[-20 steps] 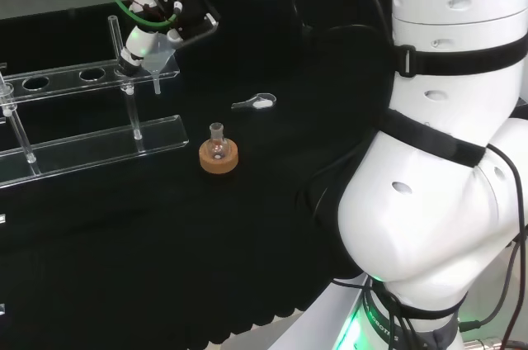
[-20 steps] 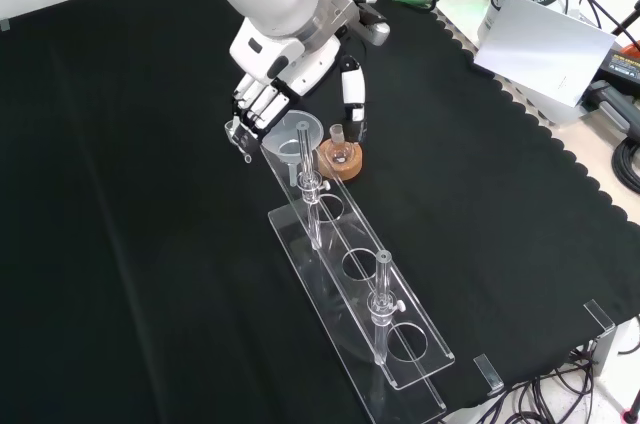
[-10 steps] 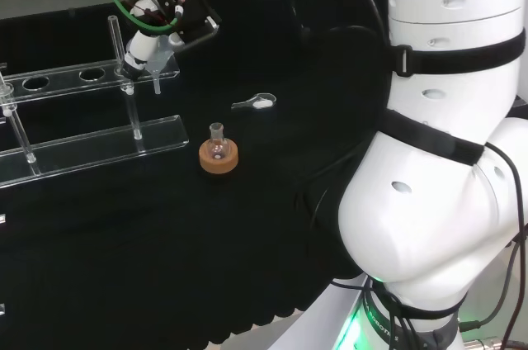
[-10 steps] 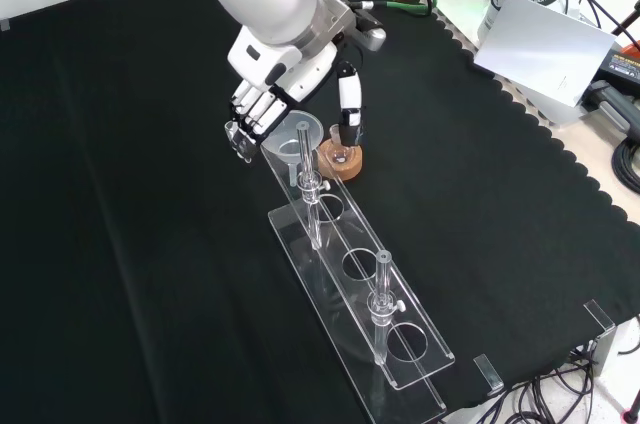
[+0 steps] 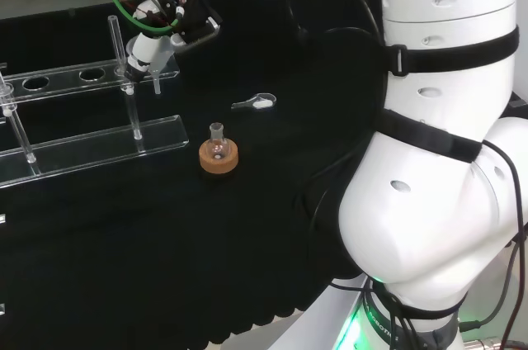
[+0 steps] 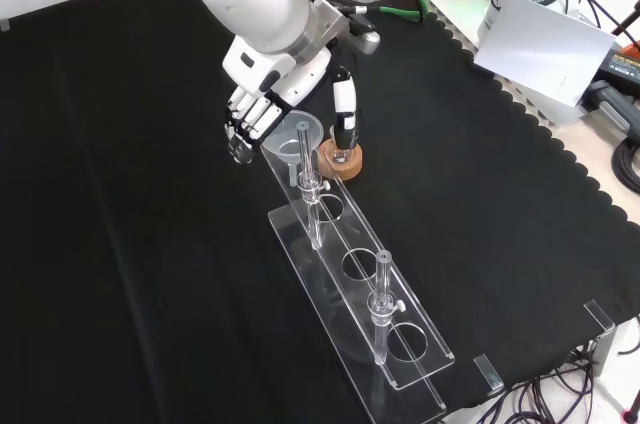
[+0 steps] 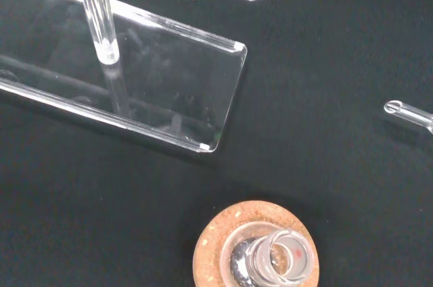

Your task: Pick up the funnel from the transparent funnel stand.

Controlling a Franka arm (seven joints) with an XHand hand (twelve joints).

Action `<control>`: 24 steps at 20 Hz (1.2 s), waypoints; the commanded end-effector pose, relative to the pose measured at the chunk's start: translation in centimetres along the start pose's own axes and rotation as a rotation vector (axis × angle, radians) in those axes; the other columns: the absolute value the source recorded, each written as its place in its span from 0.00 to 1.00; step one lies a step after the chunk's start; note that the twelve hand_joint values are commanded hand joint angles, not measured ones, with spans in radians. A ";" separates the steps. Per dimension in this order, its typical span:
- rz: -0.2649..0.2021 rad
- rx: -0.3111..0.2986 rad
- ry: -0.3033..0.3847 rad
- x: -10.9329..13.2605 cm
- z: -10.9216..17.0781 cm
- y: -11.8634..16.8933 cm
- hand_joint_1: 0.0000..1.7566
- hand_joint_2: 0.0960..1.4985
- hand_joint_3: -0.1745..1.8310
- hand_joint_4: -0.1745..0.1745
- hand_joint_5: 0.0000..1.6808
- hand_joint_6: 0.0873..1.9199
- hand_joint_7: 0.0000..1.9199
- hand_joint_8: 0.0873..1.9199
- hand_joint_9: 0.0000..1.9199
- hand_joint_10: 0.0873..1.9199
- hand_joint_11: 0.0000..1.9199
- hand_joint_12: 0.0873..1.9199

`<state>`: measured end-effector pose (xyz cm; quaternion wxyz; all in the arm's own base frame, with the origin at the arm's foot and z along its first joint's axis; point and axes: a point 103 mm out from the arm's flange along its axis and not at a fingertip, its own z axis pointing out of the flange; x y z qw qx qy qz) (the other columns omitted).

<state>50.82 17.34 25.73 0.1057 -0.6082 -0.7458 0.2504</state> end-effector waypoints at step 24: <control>0.025 -0.048 -0.097 -0.6 -0.3 0.2 0.33 0.51 0.13 0.46 0.19 0.00 0.09 0.34 0.26 0.33 0.06 0.79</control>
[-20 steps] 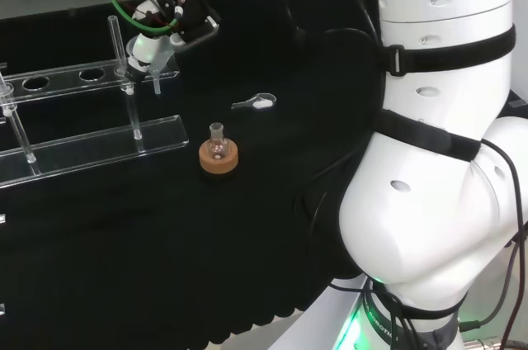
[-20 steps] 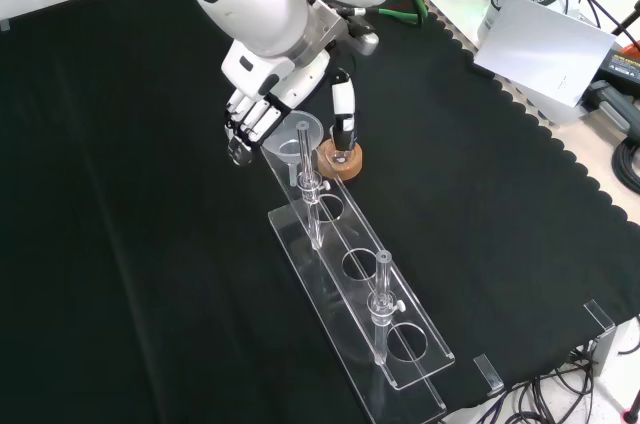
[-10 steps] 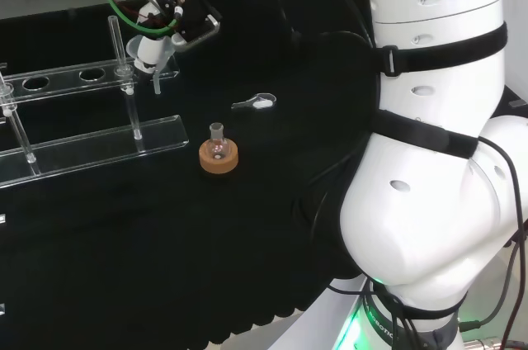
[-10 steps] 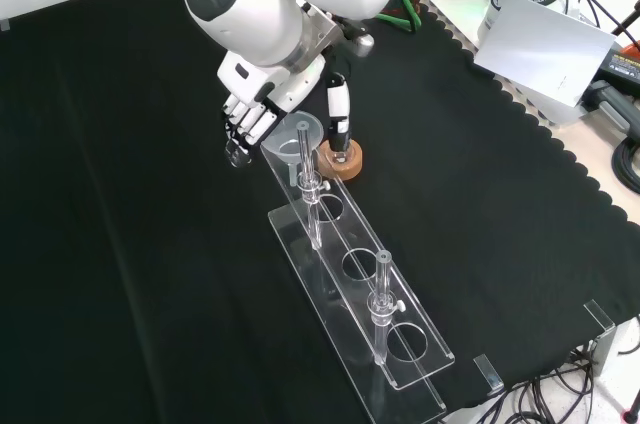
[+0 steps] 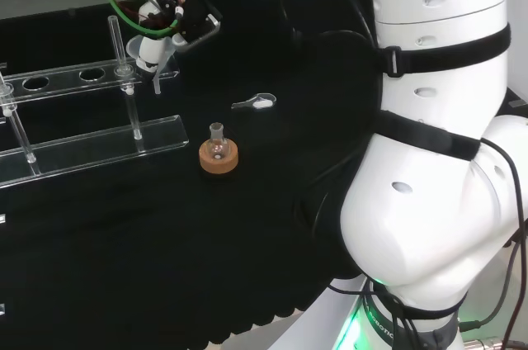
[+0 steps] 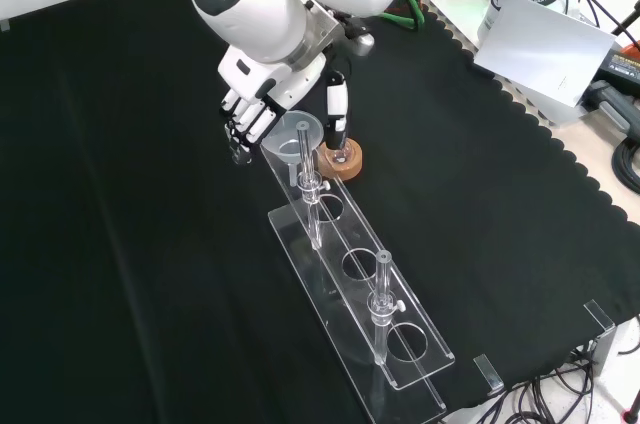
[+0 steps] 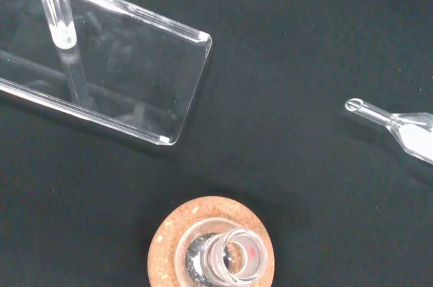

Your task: Pick up the funnel from the transparent funnel stand.

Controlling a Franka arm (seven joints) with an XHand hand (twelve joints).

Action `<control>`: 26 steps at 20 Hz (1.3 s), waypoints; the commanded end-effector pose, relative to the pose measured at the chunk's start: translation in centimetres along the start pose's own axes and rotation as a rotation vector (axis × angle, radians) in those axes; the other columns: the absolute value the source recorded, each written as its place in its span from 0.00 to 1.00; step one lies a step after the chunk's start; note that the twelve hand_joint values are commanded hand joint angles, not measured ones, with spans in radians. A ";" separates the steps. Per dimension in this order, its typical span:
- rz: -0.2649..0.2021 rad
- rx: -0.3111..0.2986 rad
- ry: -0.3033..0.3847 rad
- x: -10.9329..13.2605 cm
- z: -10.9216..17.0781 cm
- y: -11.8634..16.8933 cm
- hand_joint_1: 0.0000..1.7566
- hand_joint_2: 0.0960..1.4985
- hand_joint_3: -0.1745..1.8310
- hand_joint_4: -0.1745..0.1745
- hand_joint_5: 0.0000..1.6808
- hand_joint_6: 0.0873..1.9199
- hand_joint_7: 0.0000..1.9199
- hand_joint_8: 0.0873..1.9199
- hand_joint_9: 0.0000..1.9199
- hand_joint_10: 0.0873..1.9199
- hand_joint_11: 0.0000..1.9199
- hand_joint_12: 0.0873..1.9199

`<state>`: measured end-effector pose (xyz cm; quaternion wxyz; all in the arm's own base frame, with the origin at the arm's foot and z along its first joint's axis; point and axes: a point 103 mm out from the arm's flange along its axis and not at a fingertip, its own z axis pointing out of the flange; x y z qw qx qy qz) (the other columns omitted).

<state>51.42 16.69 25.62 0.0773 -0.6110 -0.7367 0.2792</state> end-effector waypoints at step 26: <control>0.130 -0.174 -0.115 -2.8 -6.4 -9.5 0.44 0.46 0.35 0.43 0.31 0.30 0.26 0.32 0.44 0.22 0.14 0.73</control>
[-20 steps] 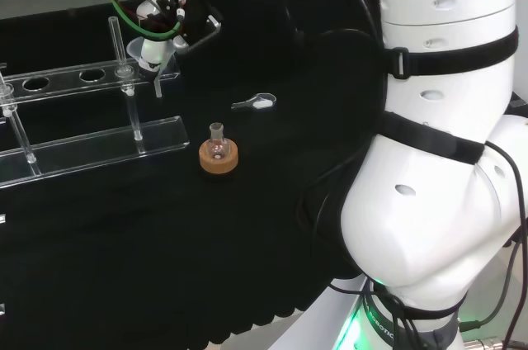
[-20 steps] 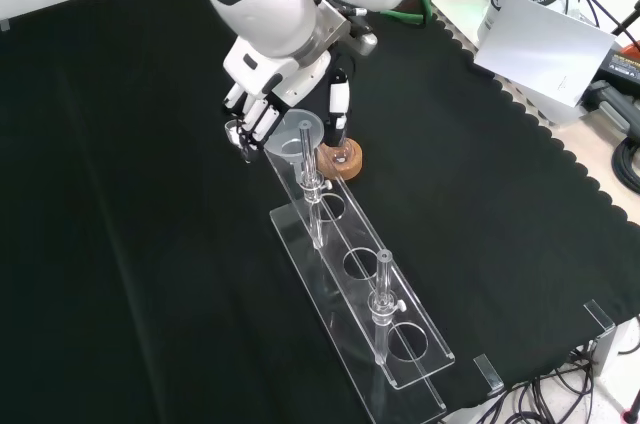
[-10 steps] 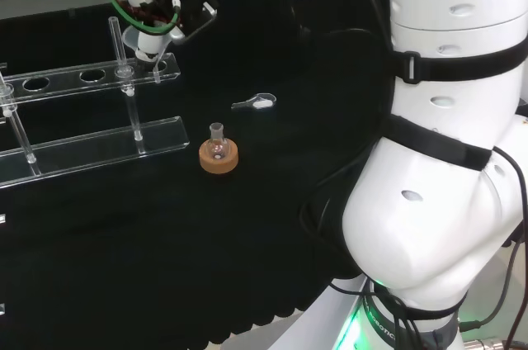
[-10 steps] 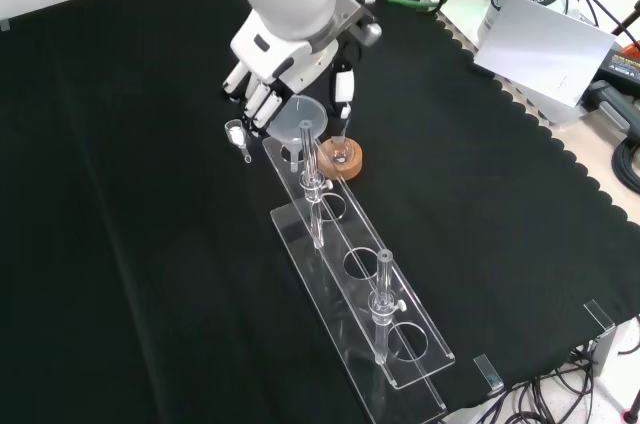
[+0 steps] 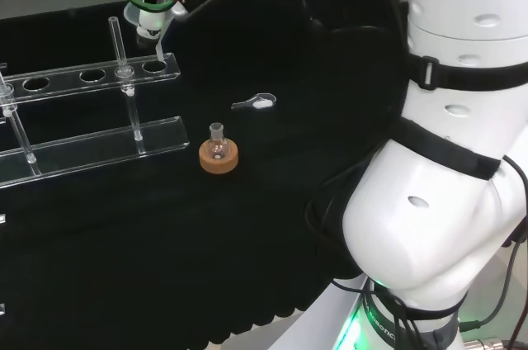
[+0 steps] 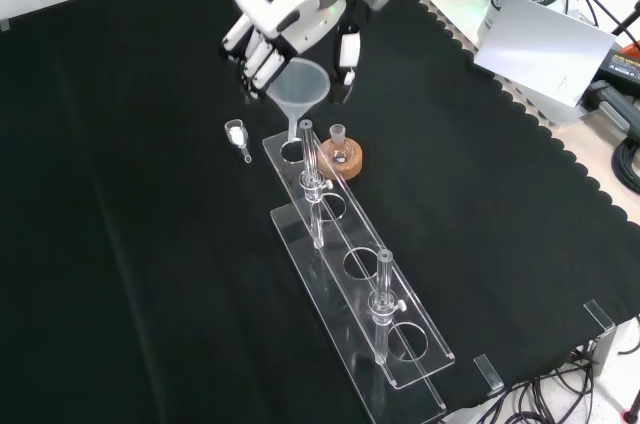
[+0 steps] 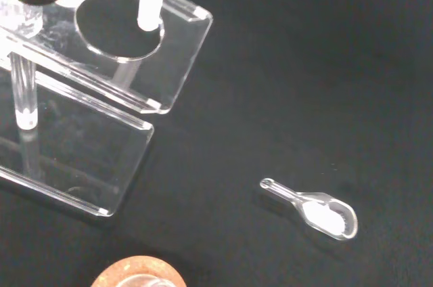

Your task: Pick up the funnel from the transparent funnel stand.

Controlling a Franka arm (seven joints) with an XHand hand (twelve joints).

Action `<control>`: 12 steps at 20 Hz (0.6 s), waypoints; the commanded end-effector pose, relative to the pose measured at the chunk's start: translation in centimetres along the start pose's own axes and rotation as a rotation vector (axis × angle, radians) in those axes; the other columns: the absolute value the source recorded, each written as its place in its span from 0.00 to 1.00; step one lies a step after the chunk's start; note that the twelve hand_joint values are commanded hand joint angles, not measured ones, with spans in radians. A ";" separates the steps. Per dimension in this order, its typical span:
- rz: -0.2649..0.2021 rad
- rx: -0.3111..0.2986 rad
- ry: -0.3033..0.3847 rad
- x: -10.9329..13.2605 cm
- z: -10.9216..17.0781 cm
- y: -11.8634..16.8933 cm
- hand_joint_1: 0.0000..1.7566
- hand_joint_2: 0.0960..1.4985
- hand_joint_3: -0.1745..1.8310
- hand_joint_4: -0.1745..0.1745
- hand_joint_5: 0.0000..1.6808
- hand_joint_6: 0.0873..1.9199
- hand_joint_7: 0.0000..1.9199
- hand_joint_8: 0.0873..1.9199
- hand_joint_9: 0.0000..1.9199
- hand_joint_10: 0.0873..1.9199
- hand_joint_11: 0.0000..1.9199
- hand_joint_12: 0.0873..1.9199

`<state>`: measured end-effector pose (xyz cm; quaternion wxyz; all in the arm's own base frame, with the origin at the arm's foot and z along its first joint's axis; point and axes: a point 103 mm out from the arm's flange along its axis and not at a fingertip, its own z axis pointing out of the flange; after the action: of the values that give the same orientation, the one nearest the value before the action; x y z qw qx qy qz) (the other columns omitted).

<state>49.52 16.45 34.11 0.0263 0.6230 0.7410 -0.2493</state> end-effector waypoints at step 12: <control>0.185 0.057 0.021 -2.6 1.5 -8.2 0.43 0.46 0.35 0.43 0.29 0.30 0.26 0.32 0.44 0.22 0.14 0.73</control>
<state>45.24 15.11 37.99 0.0240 0.6502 0.7229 -0.2327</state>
